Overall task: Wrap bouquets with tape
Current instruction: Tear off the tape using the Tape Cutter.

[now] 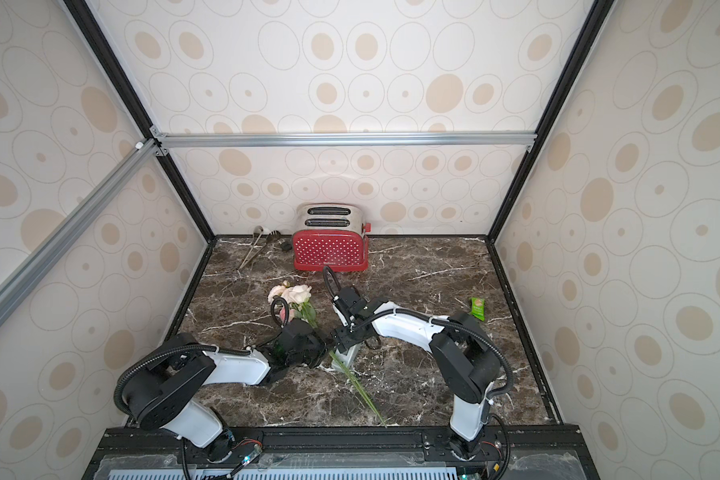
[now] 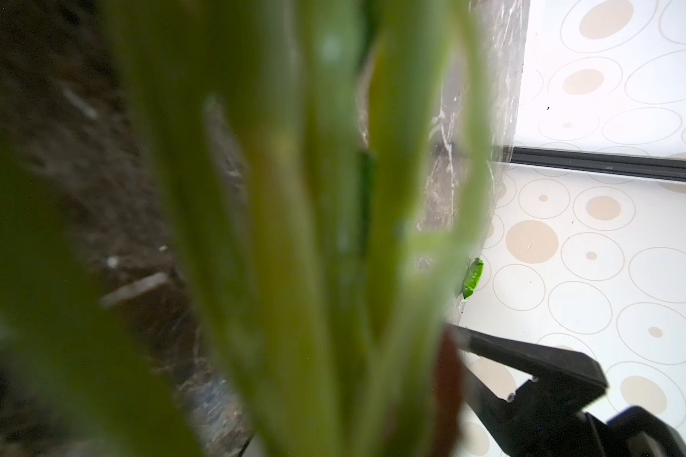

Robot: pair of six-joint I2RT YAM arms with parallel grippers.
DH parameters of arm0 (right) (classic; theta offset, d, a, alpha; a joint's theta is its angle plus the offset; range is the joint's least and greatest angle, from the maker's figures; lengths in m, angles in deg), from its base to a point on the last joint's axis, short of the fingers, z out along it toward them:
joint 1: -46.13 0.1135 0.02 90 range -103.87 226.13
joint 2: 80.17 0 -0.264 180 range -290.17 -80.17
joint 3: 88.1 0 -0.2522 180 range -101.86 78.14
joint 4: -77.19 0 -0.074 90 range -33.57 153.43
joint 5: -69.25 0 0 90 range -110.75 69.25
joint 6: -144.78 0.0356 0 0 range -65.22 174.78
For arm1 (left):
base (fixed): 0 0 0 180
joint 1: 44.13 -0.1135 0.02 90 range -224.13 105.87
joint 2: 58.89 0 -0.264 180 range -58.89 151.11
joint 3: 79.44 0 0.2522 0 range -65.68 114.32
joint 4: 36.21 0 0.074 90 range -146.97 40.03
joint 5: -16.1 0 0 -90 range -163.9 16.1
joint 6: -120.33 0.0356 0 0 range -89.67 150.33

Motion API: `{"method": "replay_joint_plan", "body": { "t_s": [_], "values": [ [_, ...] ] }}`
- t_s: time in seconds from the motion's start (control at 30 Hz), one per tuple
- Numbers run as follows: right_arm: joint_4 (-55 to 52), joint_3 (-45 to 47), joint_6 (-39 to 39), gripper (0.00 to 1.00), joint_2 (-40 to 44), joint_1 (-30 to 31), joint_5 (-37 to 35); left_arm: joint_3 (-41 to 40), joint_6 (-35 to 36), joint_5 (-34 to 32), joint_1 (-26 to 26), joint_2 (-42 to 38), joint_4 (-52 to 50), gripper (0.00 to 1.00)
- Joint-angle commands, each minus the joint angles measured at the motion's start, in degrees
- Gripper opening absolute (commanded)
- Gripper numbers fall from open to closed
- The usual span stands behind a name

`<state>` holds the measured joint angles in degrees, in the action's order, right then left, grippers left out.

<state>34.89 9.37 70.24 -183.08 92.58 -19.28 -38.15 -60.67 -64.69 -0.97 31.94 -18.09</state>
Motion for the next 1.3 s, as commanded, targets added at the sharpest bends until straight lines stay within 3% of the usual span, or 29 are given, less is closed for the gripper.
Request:
{"method": "replay_joint_plan", "body": {
  "t_s": [0.0, 0.37, 0.93, 1.27],
  "values": [
    [-3.8, -0.9, 2.1, 0.81, -1.9, 1.3, -3.7, 0.2, -0.6, 0.9, 0.5, -1.4, -0.6, 0.0],
    [-5.1, -1.5, 2.6, 0.75, -4.7, 1.6, -10.2, -1.6, -1.7, 0.0, 1.0, -4.8, -5.7, 0.0],
    [-3.7, -0.1, 2.6, 0.76, -4.3, 1.6, -9.0, -3.9, -6.1, -3.1, 5.2, -5.1, -5.0, 0.0],
    [-1.5, 1.0, 2.6, 0.78, -2.0, 1.6, -6.7, -4.4, -6.5, -11.2, 7.7, -4.3, -4.7, 0.0]
  ]
}}
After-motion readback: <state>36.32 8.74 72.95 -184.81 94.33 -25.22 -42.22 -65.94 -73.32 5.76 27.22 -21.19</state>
